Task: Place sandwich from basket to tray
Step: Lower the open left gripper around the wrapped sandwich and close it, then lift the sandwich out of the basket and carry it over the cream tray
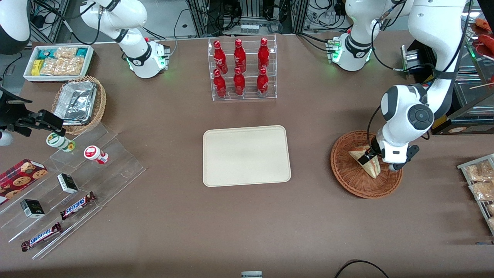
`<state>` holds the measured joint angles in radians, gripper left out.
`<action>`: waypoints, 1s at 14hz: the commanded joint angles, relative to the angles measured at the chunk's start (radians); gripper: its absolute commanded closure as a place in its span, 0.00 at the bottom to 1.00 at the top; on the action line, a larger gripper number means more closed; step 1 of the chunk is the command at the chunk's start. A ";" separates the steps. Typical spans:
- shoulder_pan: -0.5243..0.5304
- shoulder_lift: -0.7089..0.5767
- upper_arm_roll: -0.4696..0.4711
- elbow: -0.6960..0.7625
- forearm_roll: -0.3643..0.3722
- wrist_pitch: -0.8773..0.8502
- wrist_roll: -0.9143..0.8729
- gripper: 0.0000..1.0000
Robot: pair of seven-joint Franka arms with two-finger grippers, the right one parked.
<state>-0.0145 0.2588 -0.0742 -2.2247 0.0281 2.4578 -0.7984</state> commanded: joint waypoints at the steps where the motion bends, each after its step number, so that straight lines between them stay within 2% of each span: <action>1: 0.002 0.003 -0.001 -0.010 -0.002 0.016 -0.022 0.15; 3: 0.002 0.002 -0.001 -0.024 -0.002 0.003 -0.021 0.74; 4: 0.002 -0.003 0.001 -0.029 -0.002 -0.002 -0.015 0.92; 5: 0.002 -0.006 0.001 -0.026 -0.002 -0.032 -0.010 1.00; 8: 0.001 -0.053 0.001 0.003 0.000 -0.123 0.031 1.00; 11: -0.019 -0.058 -0.009 0.127 0.010 -0.290 0.076 1.00; 14: -0.113 -0.030 -0.015 0.226 0.012 -0.384 0.108 1.00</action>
<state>-0.0651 0.2057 -0.0890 -2.0601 0.0292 2.1213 -0.7026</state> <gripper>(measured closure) 0.815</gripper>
